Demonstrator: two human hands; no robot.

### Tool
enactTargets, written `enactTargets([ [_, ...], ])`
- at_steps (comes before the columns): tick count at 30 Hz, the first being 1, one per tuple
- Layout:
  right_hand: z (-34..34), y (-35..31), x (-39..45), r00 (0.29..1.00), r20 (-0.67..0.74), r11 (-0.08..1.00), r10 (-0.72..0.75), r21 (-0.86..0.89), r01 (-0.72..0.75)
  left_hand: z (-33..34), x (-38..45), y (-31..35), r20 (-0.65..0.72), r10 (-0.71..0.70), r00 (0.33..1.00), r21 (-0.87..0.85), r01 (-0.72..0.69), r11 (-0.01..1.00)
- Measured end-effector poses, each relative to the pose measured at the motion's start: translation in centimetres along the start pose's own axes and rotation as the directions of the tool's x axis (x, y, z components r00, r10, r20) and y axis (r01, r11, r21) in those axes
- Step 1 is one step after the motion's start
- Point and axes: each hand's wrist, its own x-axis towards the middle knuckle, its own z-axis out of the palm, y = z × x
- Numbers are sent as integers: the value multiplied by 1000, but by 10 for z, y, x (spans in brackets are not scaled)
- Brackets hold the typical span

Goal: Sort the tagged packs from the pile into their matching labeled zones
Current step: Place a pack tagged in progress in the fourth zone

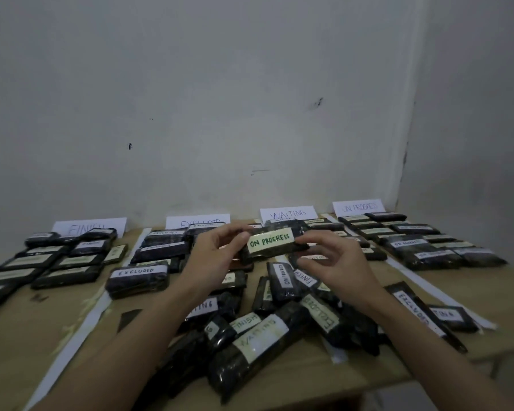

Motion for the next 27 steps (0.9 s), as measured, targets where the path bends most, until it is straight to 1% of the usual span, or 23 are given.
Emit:
enactTargets([
  [1, 2, 2, -5, 1000, -12, 998, -14, -65, 13, 0, -4, -1, -9, 11, 1000, 42, -11, 999],
  [3, 7, 5, -15, 994, -67, 952, -91, -298, 67, 1, -10, -5, -20, 30, 999, 121, -28, 992],
  [4, 8, 6, -19, 983, -92, 893, -157, -438, 102, 3, -13, -7, -19, 35, 999, 143, -32, 989],
  [5, 10, 7, -22, 969, -88, 813, -233, -565, 144, 7, -15, -9, -14, 38, 999, 160, -36, 986],
  [7, 11, 7, -27, 935, 15, 627, -355, -738, 250, 18, -19, -12, 2, 56, 998, 195, -55, 979],
  [8, 10, 6, -29, 923, 77, 544, -377, -788, 288, 25, -19, -13, 19, 71, 997, 214, -73, 974],
  [9, 8, 5, -31, 917, 124, 485, -378, -818, 310, 32, -20, -13, 40, 88, 995, 235, -95, 967],
  [11, 2, 3, -32, 915, 163, 423, -369, -847, 321, 47, -19, -13, 78, 121, 990, 266, -138, 954],
  [15, -25, 2, -32, 929, 159, 364, -335, -887, 283, 80, -9, -13, 128, 153, 980, 272, -183, 945],
  [18, -54, 6, -32, 940, 171, 328, -296, -906, 268, 109, 2, -12, 196, 147, 970, 220, -190, 957],
  [21, -88, 15, -31, 956, 166, 314, -243, -919, 240, 140, 21, -16, 274, 137, 952, 201, -197, 960],
  [23, -113, 23, -32, 970, 156, 296, -185, -933, 206, 162, 33, -21, 372, 114, 921, 220, -207, 953],
  [27, -169, 44, -33, 996, 72, 326, -44, -942, 82, 207, 52, -28, 501, 81, 862, 368, -296, 881],
])
